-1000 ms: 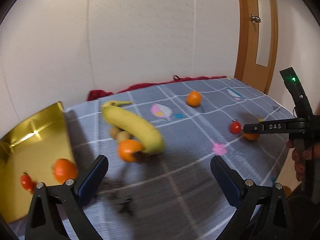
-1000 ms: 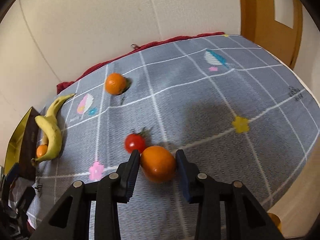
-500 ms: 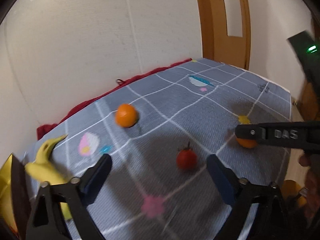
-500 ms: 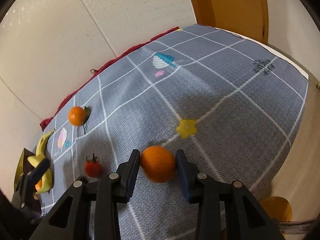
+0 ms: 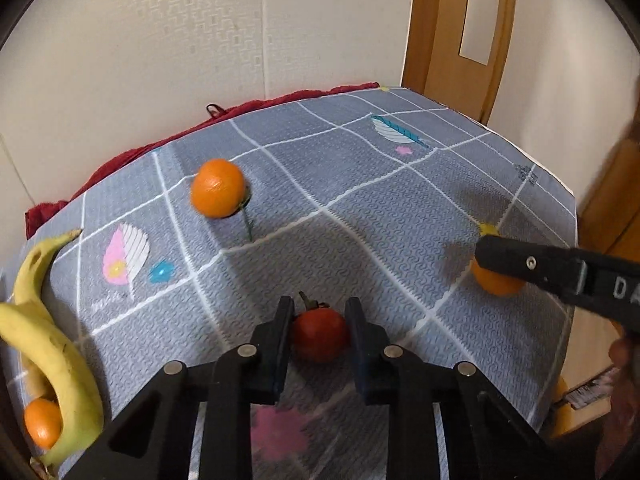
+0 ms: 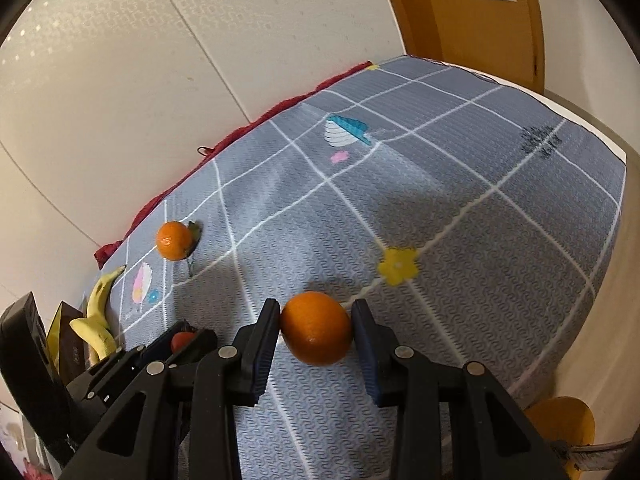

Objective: Organize fruits
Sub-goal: 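Grasp a second cherry tomato with the left tool while the right tool holds the orange, then carry both fruits over the gold tray and open both tools to release them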

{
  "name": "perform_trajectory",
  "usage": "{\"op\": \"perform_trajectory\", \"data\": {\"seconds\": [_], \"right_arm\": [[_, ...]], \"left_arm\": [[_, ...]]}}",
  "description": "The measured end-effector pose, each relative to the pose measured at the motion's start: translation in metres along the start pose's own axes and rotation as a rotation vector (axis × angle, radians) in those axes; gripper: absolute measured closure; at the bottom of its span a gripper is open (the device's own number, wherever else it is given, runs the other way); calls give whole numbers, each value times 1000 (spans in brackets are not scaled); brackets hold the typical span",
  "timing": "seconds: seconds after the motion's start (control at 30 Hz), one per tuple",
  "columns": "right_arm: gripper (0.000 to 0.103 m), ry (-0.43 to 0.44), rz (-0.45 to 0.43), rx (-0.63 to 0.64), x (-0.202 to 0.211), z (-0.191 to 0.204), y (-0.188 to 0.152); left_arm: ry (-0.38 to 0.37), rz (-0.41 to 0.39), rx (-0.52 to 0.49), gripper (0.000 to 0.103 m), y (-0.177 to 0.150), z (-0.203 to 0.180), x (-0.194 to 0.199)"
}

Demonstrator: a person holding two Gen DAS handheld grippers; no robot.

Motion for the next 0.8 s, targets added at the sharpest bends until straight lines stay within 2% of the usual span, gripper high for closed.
{"op": "perform_trajectory", "data": {"seconds": [0.3, 0.43, 0.63, 0.8], "right_arm": [[66, 85, -17, 91, 0, 40, -3], [66, 122, -10, 143, -2, 66, -8], [66, 174, -33, 292, 0, 120, -23], [66, 247, -40, 415, -4, 168, -42]], "left_arm": [[-30, -67, 124, 77, -30, 41, 39], [3, -111, 154, 77, -48, 67, 66], [94, -185, 222, 77, -84, 129, 119], [229, -266, 323, 77, -118, 188, 163]]}}
Point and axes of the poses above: each gripper's, at about its wrist camera, not at the fingertips, and x roughly against the way its jaws point, z to its left, y to its top, the point moved 2 cm from there along -x, roughly the way its jaws point, and after that the axes turned 8 degrees about z, right-handed, at the moved point
